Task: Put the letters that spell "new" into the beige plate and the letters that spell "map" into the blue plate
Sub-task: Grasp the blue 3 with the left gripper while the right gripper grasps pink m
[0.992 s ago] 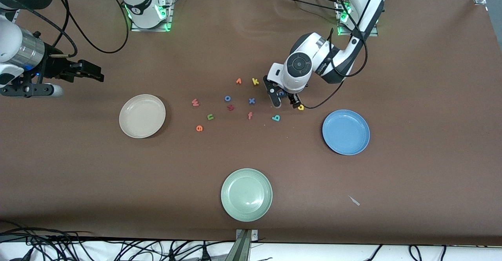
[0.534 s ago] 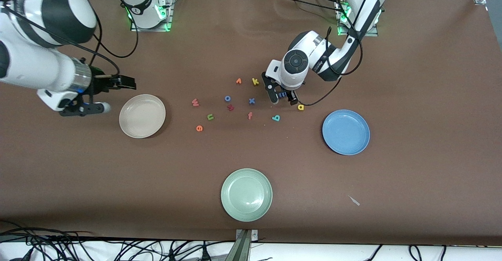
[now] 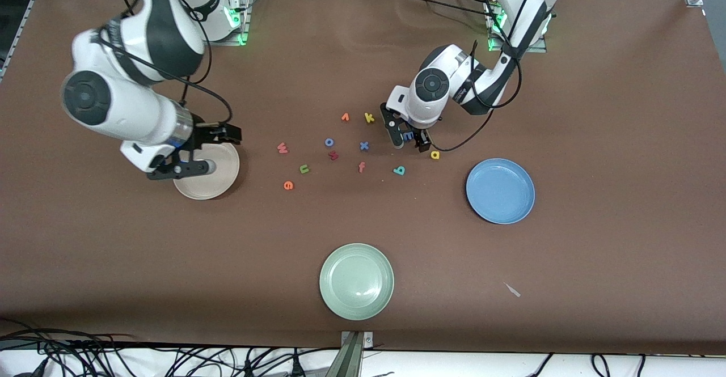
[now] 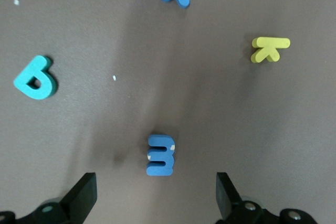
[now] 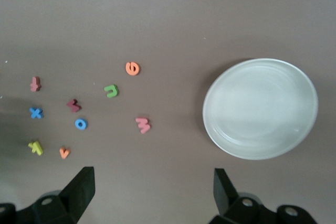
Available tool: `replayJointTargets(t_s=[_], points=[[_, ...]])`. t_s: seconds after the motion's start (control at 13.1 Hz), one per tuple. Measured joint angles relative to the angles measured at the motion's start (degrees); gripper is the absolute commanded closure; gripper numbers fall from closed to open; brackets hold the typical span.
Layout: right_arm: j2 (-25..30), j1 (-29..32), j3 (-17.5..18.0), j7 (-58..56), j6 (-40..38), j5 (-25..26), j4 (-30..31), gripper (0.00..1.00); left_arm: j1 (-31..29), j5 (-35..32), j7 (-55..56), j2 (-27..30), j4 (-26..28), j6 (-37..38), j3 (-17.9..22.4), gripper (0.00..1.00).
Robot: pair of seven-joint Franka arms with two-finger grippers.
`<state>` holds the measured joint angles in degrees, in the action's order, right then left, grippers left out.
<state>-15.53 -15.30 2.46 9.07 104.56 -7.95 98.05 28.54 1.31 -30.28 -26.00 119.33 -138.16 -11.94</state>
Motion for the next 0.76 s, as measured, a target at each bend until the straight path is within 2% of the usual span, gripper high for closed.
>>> replayJointTargets(t_s=[0.46, 0.76], points=[[-0.5, -6.6, 0.1, 0.7, 22.5, 1.1, 16.4, 0.00, 0.0, 0.0, -0.1, 0.0, 0.2, -0.2, 0.0, 0.00], [-1.3, -9.4, 0.1, 0.9, 30.4, 1.9, 23.5, 0.00, 0.0, 0.0, -0.2, 0.0, 0.2, -0.3, 0.0, 0.00]])
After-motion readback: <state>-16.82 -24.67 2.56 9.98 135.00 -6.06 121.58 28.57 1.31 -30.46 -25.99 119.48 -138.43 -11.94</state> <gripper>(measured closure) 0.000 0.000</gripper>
